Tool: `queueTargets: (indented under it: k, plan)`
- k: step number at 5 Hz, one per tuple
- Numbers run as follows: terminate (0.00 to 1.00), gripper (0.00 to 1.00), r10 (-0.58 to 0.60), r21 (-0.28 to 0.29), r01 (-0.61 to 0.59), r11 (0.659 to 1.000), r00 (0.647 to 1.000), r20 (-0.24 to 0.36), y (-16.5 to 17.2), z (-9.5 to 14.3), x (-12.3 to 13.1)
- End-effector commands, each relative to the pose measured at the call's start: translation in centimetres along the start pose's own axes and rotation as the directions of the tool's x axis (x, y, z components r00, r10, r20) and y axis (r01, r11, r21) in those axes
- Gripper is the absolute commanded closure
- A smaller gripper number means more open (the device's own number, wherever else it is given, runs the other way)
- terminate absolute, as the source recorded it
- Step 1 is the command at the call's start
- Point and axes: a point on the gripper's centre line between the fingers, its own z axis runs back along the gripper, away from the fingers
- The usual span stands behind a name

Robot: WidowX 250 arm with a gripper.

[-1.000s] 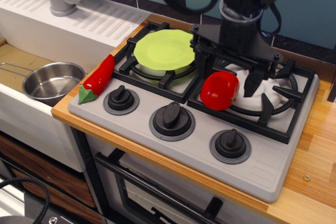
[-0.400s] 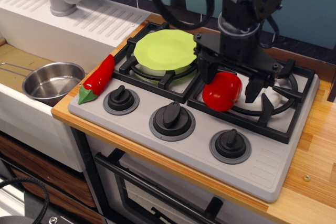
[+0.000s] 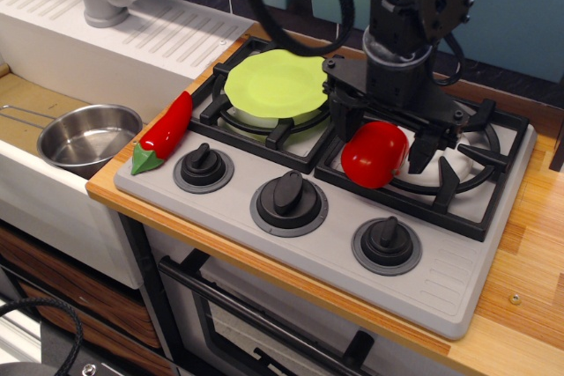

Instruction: Put tomato on plate and redpepper in pot or pan in sink

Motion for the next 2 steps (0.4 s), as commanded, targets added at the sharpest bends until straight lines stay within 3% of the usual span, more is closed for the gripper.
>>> queueTargets:
  k: [1,2]
  plan:
    - [0.00,0.00,-0.003,-0.025,0.005,1.000,0.998,0.068,0.0,1.4,1.4]
    - [0.00,0.00,-0.009,-0.037,0.012,0.999,0.996,0.088,-0.2,0.3,1.6]
